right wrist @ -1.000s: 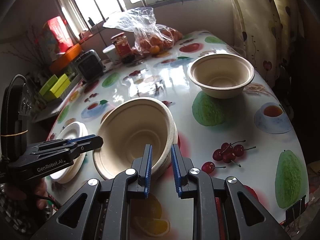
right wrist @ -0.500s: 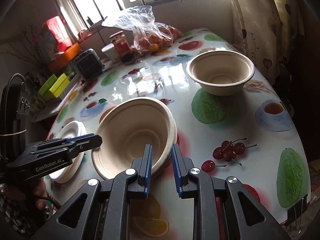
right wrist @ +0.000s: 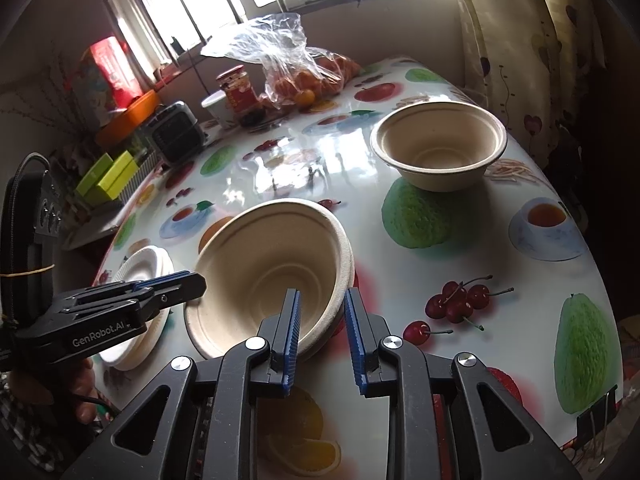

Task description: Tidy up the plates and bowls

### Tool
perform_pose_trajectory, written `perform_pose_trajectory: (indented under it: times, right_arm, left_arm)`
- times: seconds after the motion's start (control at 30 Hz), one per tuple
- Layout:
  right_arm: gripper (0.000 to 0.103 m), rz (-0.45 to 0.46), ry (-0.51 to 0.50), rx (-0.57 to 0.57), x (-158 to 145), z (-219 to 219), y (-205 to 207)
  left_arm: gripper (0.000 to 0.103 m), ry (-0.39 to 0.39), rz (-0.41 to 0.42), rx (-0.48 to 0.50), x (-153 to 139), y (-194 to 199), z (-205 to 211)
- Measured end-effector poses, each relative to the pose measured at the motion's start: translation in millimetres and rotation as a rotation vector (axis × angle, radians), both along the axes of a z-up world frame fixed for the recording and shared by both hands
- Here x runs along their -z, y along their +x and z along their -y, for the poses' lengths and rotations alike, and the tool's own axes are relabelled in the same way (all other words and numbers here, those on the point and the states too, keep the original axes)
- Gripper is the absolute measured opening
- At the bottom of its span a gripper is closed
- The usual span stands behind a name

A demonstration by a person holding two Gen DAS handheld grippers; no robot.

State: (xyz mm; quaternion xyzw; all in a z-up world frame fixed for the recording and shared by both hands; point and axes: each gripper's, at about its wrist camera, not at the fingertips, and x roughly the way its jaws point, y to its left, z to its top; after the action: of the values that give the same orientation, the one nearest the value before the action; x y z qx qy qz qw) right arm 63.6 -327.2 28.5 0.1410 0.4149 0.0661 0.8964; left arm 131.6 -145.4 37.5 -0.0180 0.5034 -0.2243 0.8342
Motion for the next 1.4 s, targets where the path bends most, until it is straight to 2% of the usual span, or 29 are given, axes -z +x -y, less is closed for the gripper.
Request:
perform_pose_trajectory:
  times: [0.4, 0.53, 0.87, 1.03, 1.4]
  right_arm:
    - [0.028, 0.0, 0.001, 0.001, -1, 0, 1]
    - [0.031, 0.0, 0.003, 0.005, -1, 0, 0]
    - [0.035, 0.005, 0.007, 0.013, -3, 4, 1]
    - [0.039, 0.016, 0.008, 0.02, -5, 5, 1]
    - [0.042, 0.022, 0.006, 0.053, -9, 19, 8]
  left_arm:
    - [0.016, -0.002, 0.0, 0.002, 1, 0, 1]
    - [0.021, -0.003, 0.0, -0.001, 0, 0, 1]
    - [0.025, -0.01, 0.004, -0.009, -2, 2, -1]
    - [0.038, -0.02, 0.006, -0.022, -3, 6, -3]
    - [0.038, -0.014, 0.034, -0.005, -16, 21, 10]
